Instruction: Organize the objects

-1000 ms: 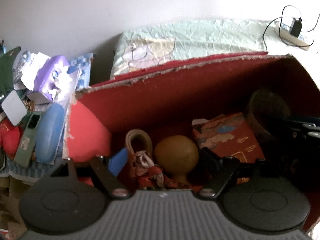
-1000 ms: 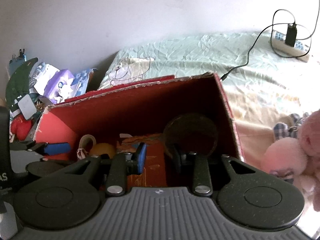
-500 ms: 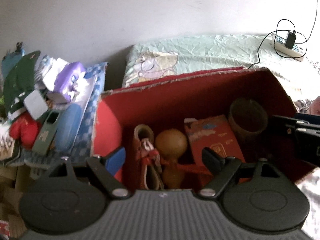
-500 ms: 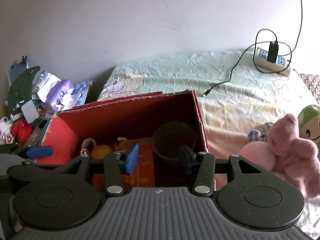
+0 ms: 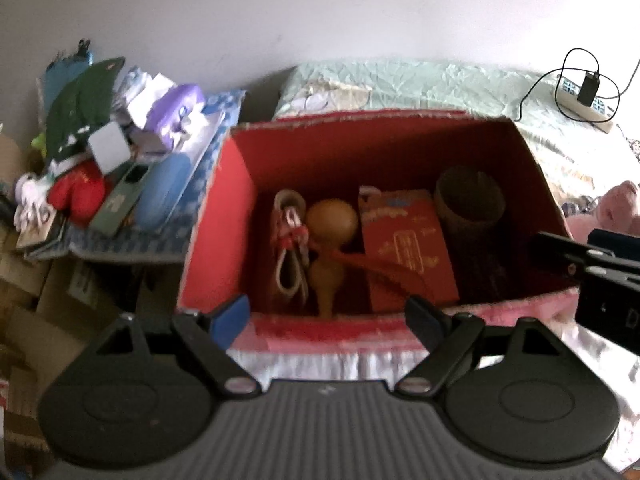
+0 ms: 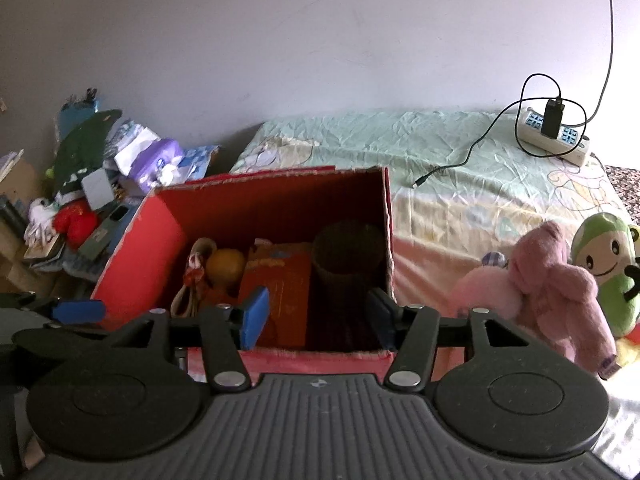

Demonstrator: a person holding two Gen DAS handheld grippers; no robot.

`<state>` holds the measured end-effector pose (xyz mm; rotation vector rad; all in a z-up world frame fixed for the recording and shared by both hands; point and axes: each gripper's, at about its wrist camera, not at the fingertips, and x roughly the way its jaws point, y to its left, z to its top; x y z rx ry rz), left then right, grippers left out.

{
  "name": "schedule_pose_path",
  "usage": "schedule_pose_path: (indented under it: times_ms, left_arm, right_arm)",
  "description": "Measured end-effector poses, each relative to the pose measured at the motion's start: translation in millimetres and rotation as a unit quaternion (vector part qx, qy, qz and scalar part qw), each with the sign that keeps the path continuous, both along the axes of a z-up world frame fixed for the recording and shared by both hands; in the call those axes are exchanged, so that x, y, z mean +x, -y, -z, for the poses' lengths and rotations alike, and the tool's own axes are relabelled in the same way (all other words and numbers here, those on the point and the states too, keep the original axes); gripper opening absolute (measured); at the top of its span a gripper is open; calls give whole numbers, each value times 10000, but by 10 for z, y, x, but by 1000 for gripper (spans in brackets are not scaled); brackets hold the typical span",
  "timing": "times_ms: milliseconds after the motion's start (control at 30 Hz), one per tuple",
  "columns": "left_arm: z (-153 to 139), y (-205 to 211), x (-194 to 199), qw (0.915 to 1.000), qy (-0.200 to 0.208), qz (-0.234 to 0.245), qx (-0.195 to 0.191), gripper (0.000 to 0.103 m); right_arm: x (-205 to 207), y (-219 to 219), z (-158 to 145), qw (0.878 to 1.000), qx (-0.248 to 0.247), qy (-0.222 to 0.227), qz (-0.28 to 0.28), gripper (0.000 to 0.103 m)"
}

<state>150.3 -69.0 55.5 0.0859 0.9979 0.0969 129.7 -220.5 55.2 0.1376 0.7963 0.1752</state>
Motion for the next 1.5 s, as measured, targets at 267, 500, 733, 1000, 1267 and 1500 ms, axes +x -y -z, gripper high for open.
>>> schedule_pose_path:
  times_ms: [267,500,733,1000,1267,1500]
  left_arm:
    - [130,141,-306,9995,-246,-210,49,90]
    - [254,195,-482,9985,-391,-355,143,91]
    - [415,84,-489,9962,-702,-515,27,92]
    - [353,12,-362,9978,-611,-233,-120,92]
    - [346,-27,-232,9982,-598,-33,84,92]
    - [400,-117,-160,9976,-689,-11,66,92]
  right_arm:
    - [-266,73,96,9996,44,-174,-219,58]
    - [-343,68,216,9986,-65,-456,-266,62]
    - [-370,7,332,9973,-109,-669,-289,63]
    - [-237,-71,272,9975,-244,-657,-82,67]
    - [-151,-188,302,9968,-250,-753,20,67]
    - [-100,-236,357,9957,-254,-871,163,68]
